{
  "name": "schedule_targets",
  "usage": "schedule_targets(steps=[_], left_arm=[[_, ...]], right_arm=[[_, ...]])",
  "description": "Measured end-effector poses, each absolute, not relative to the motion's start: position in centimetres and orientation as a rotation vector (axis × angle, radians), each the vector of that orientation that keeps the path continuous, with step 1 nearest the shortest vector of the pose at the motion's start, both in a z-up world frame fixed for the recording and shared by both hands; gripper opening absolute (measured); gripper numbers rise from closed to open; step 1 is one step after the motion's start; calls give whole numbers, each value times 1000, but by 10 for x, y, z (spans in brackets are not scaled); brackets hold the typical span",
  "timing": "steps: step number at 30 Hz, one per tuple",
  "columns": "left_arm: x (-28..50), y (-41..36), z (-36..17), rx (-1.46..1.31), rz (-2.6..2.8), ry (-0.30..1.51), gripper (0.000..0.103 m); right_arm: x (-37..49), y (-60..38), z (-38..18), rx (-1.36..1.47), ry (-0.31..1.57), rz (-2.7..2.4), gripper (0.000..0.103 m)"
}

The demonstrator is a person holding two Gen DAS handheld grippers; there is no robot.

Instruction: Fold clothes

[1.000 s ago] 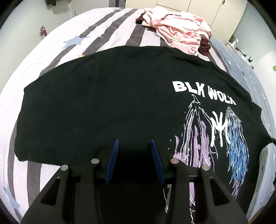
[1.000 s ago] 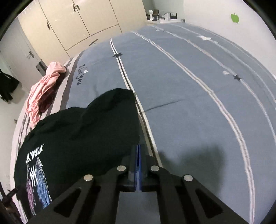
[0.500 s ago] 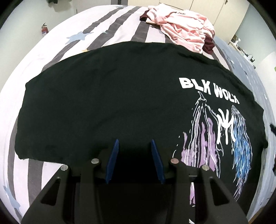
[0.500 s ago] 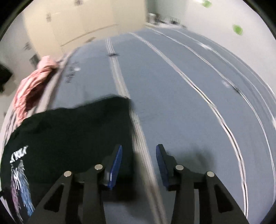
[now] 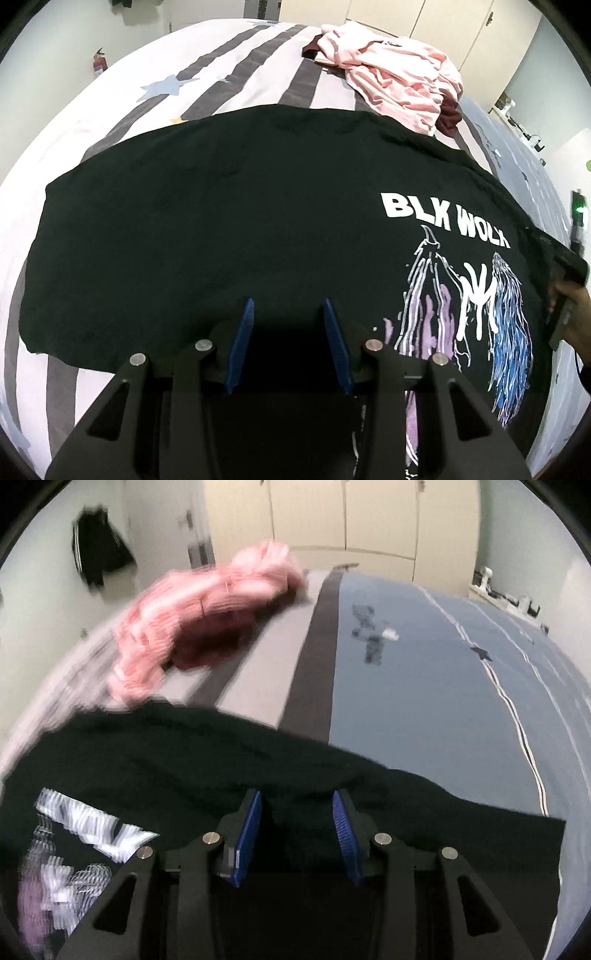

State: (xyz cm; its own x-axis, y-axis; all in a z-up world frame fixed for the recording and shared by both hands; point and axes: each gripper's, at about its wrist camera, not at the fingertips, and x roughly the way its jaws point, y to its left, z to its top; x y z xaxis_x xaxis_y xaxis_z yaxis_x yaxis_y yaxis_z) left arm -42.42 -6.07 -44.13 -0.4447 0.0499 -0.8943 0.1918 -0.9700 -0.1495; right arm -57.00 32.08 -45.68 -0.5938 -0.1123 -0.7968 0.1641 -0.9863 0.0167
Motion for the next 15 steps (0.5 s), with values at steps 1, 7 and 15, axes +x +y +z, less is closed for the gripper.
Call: schedule_targets(steps=[1,7,15], left_arm=[[-423,-63,-442,1606,-2572,353,37],[-416,-80,-446,1598,-2526,390,37],[-415,-88,-450,1586,-2533,435,37]], right_arm=[[-579,322,-464,1364,86,-2678,34],[-614,365,-459,1446,-104,-2758,28],[-619,321,-415,1290,88,-2696,55]])
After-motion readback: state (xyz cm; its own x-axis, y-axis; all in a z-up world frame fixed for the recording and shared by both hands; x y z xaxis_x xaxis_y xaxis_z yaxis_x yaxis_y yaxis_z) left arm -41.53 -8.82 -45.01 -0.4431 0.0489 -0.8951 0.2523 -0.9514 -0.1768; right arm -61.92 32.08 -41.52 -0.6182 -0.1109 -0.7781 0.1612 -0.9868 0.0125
